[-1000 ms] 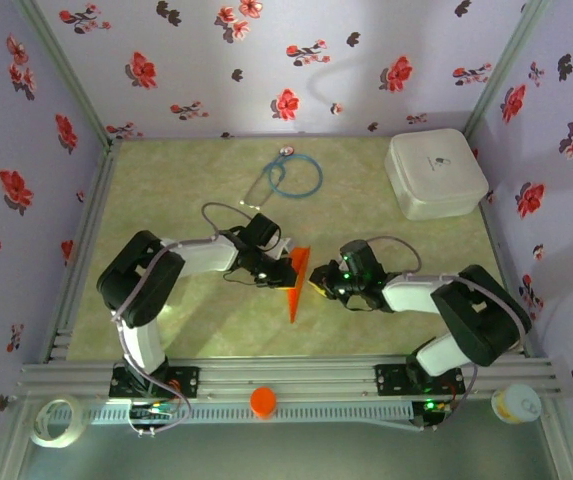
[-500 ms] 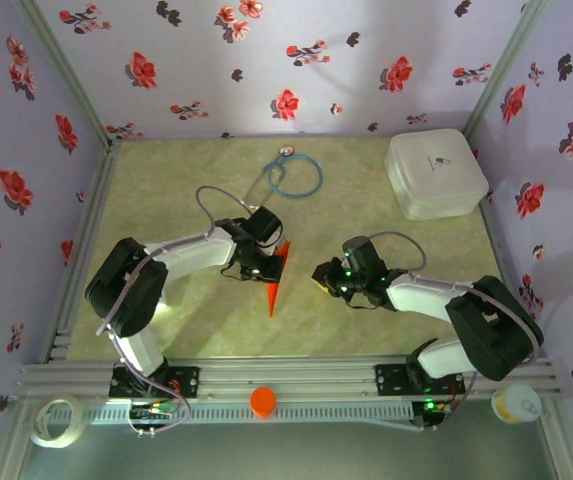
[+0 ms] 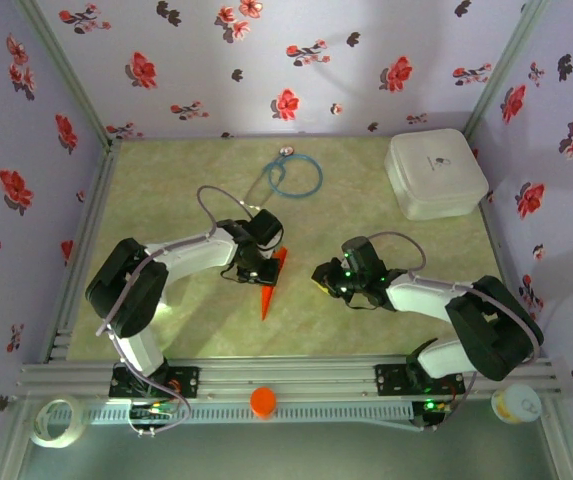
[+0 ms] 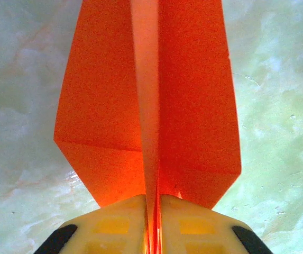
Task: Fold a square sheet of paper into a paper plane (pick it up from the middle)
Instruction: Turn over a paper plane at the center of the table.
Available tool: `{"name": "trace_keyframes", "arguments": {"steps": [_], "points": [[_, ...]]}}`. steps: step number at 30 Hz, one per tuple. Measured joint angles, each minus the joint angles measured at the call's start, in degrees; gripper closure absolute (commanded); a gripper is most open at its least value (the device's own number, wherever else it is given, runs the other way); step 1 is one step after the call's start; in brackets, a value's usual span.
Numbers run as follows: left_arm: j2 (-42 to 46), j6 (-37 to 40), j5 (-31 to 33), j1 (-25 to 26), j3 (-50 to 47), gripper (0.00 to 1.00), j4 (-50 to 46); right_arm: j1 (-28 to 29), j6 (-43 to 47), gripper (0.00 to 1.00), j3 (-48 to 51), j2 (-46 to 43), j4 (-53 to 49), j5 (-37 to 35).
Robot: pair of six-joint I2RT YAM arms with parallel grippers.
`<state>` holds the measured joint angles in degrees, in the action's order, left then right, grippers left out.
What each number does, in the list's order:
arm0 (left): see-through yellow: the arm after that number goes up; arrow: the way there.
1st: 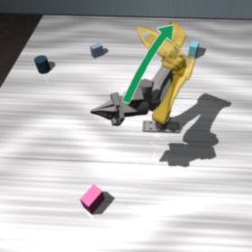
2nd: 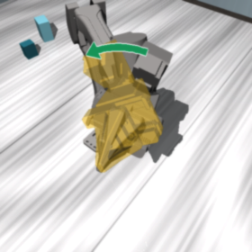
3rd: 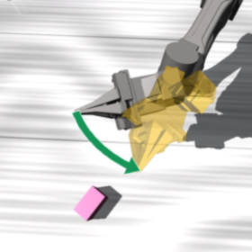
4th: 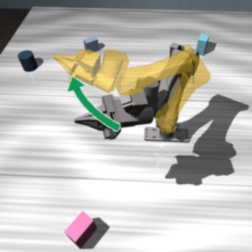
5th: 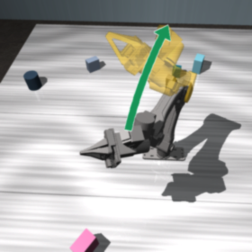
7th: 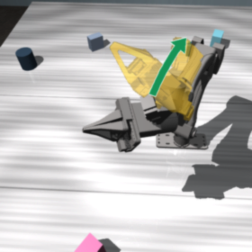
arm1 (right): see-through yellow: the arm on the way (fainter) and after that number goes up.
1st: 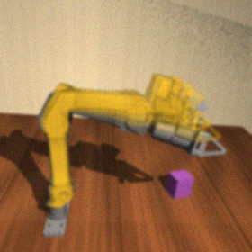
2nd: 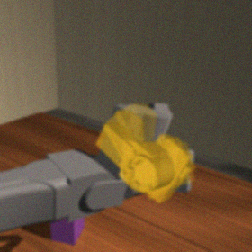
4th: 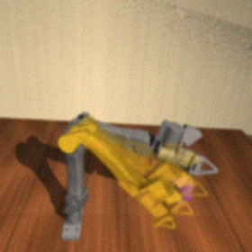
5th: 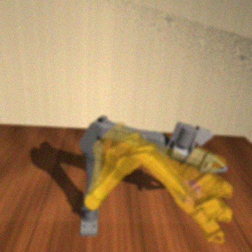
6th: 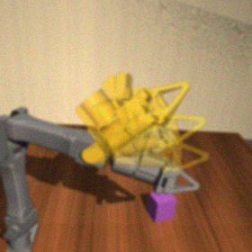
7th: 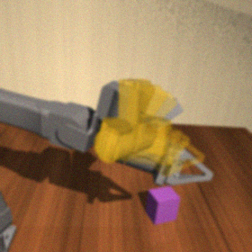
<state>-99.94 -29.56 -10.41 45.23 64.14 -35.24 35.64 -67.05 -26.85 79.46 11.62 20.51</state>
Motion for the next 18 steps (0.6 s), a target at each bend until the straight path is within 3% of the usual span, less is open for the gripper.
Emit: {"name": "trace_keyframes", "arguments": {"steps": [18], "points": [[-3.0, 0.0, 0.5, 0.8, 1.0, 0.84, 0.1, 0.0, 0.0, 0.78, 0.0, 0.0, -1.0, 0.0]]}}
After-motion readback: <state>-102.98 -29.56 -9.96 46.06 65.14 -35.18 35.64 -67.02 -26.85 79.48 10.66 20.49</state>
